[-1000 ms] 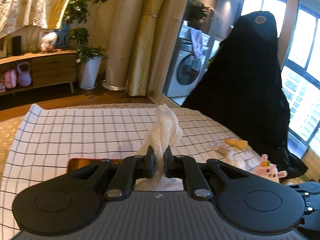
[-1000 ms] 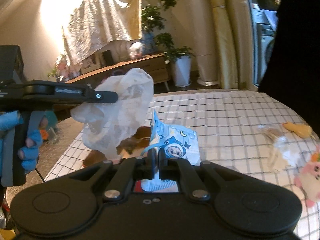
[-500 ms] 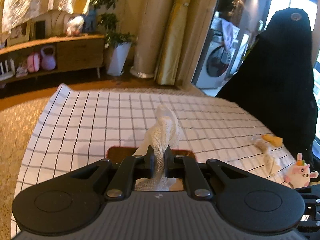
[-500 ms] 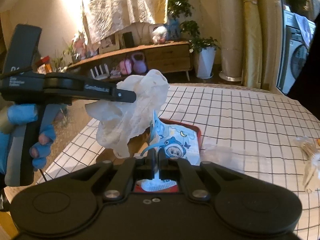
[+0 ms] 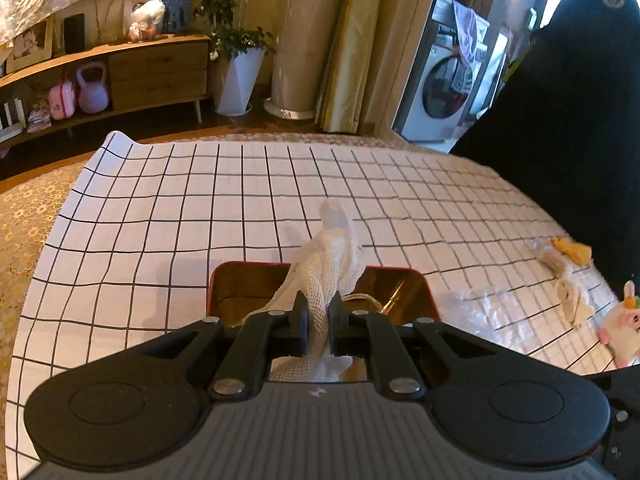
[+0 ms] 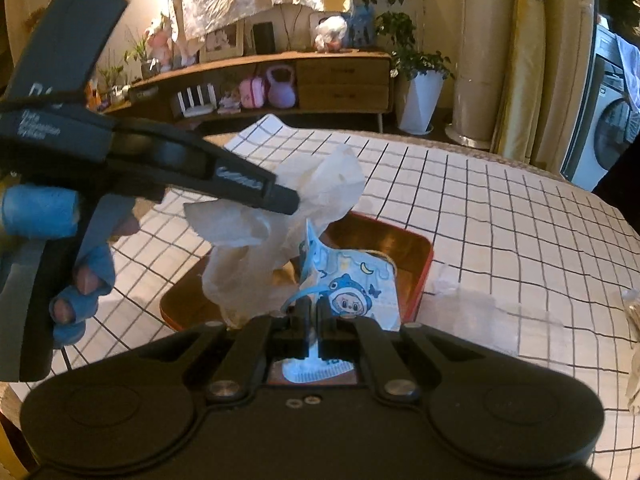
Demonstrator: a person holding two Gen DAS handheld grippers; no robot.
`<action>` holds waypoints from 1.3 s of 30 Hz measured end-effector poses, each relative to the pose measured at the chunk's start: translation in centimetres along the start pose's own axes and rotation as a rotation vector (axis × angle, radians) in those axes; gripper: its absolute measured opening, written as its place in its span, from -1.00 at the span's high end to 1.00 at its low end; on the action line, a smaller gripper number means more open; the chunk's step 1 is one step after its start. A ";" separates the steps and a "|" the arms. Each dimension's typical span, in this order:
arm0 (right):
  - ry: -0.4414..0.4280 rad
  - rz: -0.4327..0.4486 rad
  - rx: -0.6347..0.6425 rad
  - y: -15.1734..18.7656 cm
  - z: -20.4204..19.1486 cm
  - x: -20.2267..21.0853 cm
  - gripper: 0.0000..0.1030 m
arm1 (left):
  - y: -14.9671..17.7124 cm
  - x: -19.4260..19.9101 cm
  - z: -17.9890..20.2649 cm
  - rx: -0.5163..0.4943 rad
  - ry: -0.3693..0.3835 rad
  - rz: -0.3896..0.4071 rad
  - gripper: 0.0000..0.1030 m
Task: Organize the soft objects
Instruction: 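Carry the mesh cloth with the left gripper while the right gripper carries the labubu bag to the tin, then open the left gripper releasing the mesh cloth into the tin while the right gripper releases the labubu bag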
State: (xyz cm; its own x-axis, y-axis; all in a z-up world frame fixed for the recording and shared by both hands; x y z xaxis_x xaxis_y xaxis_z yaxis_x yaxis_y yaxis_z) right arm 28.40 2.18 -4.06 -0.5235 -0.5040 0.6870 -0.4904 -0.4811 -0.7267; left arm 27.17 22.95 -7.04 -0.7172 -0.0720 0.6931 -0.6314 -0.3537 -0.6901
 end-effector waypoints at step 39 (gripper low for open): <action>-0.062 -0.068 -0.088 2.5 -0.5 -1.2 0.31 | 3.9 -2.3 0.0 -0.034 -0.011 -0.084 -0.06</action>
State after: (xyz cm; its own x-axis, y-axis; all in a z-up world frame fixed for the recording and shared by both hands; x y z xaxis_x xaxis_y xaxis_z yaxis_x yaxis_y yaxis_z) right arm 27.45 1.88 -6.72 -0.4438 -0.5173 0.7318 -0.5842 -0.4522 -0.6739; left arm 26.37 21.75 -11.28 -0.6584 -0.0539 0.7507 -0.6987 -0.3269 -0.6363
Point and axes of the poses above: each gripper's, at about its wrist camera, not at the fingertips, and x roughly against the way its jaws point, z to its right, y to its underside, the point moved 2 cm from there along -x, roughly the way its jaws point, and after that the axes turned 3 degrees about y, right-handed, at the moved point
